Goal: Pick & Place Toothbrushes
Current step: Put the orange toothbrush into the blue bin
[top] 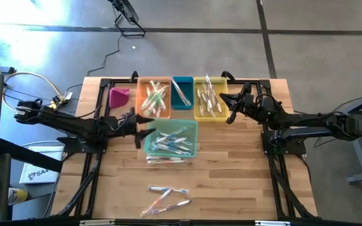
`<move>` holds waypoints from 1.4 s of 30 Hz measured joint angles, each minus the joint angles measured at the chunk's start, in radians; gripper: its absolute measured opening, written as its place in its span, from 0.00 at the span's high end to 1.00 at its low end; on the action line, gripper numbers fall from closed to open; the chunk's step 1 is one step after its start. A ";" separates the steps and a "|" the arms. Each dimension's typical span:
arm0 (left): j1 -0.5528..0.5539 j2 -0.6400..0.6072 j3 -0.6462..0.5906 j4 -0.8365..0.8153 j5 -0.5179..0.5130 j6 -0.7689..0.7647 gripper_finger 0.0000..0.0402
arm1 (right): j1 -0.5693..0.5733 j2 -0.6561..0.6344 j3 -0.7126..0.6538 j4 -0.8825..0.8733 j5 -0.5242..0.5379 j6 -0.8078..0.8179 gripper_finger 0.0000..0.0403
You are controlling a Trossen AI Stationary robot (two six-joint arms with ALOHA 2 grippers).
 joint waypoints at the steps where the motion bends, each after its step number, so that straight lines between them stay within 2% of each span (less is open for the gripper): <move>1: -0.008 0.000 0.000 0.003 0.020 -0.011 0.46 | 0.000 0.000 0.000 0.000 0.000 0.000 0.99; 6: -0.030 0.001 0.000 0.025 0.056 -0.117 0.46 | 0.001 0.000 0.000 0.000 0.000 0.008 0.99; 11: -0.029 0.001 0.000 0.071 0.058 -0.166 0.46 | 0.001 0.000 0.000 0.000 0.000 0.074 0.99; 17: -0.029 0.001 0.000 0.138 0.058 -0.181 0.46 | 0.001 0.000 0.000 -0.019 0.000 0.077 0.99; 19: -0.029 0.001 0.000 0.165 0.062 -0.234 0.46 | 0.001 0.000 0.000 -0.028 -0.001 0.077 0.99; 22: -0.028 0.001 0.007 0.197 0.088 -0.321 0.46 | 0.001 0.000 0.000 -0.042 -0.001 0.077 0.99; 26: -0.031 0.006 0.050 0.161 0.165 -0.336 0.46 | 0.001 0.000 0.000 -0.049 -0.001 0.077 0.99; 29: -0.054 0.037 0.118 0.056 0.179 -0.325 0.46 | 0.001 0.000 0.000 -0.049 -0.001 0.077 0.99; 36: -0.138 0.166 0.365 -0.391 0.138 -0.307 0.46 | 0.001 0.000 0.000 -0.049 -0.001 0.076 0.99; 42: -0.208 0.293 0.550 -0.613 0.099 -0.376 0.46 | 0.001 0.000 0.000 -0.052 -0.001 0.077 0.99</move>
